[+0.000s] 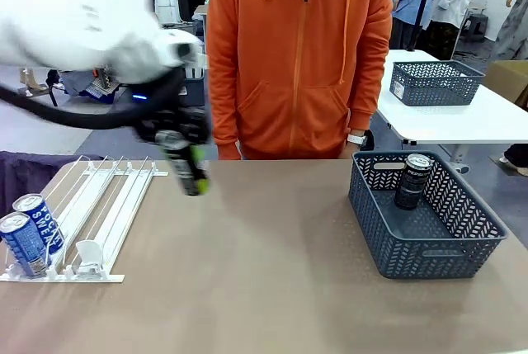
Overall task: Retrieve and store the cans from the dispenser.
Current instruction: Pick up the last remaining can from one row of the Automatic Can Dispenser and place it in the middle of the table.
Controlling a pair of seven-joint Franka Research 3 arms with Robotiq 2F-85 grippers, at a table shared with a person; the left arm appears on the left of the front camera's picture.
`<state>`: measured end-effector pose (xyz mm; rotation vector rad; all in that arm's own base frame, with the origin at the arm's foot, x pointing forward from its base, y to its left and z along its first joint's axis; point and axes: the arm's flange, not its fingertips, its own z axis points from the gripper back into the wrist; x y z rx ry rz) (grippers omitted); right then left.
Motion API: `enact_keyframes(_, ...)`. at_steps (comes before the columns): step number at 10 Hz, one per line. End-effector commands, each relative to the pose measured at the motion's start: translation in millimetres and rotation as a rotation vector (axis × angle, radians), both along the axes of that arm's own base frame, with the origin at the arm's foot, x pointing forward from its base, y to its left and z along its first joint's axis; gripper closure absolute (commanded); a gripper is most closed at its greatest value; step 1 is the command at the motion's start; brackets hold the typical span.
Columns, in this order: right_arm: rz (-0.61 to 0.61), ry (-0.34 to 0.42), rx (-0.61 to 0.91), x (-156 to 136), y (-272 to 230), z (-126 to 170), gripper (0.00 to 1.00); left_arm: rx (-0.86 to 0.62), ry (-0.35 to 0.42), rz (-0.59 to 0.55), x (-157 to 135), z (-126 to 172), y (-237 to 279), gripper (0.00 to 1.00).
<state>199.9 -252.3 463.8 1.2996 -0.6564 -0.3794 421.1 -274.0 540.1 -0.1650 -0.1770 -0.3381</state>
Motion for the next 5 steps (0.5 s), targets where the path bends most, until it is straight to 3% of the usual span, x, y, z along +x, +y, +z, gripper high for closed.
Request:
enact_keyframes(1,-0.005,-0.037,0.002,2,-1,3,0.00,0.088,0.046,-0.101,51,-20,-66,1.00)
enact_keyframes(2,-0.005,-0.037,0.002,2,-1,3,0.00,0.147,0.039,-0.136,58,-49,-99,1.00)
enact_keyframes(3,-0.005,-0.037,0.002,2,-1,3,0.00,0.136,0.095,-0.152,67,-68,-110,1.00)
enact_keyframes(5,-0.005,-0.037,0.002,2,-1,3,0.00,0.152,0.105,-0.153,72,-92,-119,1.00)
